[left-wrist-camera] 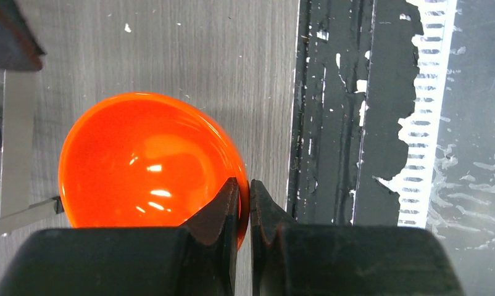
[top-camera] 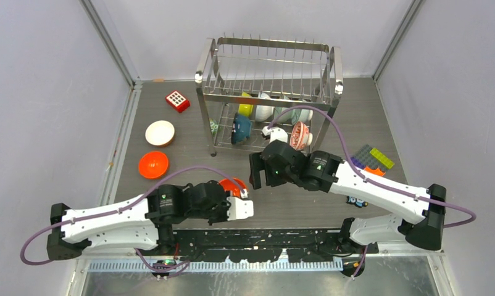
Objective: Unload the bowls from the dish rack
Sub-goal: Place the bowl with the bowl.
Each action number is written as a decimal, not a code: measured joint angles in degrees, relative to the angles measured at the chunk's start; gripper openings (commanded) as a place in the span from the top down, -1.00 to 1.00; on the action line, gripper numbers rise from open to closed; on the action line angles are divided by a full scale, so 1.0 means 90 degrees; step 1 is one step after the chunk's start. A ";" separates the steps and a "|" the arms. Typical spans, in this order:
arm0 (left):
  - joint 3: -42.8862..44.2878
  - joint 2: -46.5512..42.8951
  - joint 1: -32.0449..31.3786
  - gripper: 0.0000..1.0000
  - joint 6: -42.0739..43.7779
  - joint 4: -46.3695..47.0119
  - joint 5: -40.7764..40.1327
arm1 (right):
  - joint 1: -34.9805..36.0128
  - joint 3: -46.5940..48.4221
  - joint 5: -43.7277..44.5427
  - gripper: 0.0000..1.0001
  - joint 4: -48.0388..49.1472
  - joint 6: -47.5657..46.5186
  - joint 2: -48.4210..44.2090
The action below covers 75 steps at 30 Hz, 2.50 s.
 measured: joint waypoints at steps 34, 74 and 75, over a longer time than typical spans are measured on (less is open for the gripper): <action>0.0041 -0.0517 -0.0075 1.00 0.0580 -0.0248 0.0359 | -0.0002 0.0100 -0.0342 -0.77 0.0991 -0.0117 0.0291; 0.0158 -0.0610 -0.0109 -0.34 -0.0136 -0.0034 -0.0418 | 0.0486 0.0109 -0.0121 0.98 0.0695 -0.0396 0.1248; 0.0158 -0.0627 -0.0109 -0.37 -0.0265 -0.0029 -0.0498 | 0.0486 0.0053 0.0000 0.98 0.0697 -0.0379 0.1205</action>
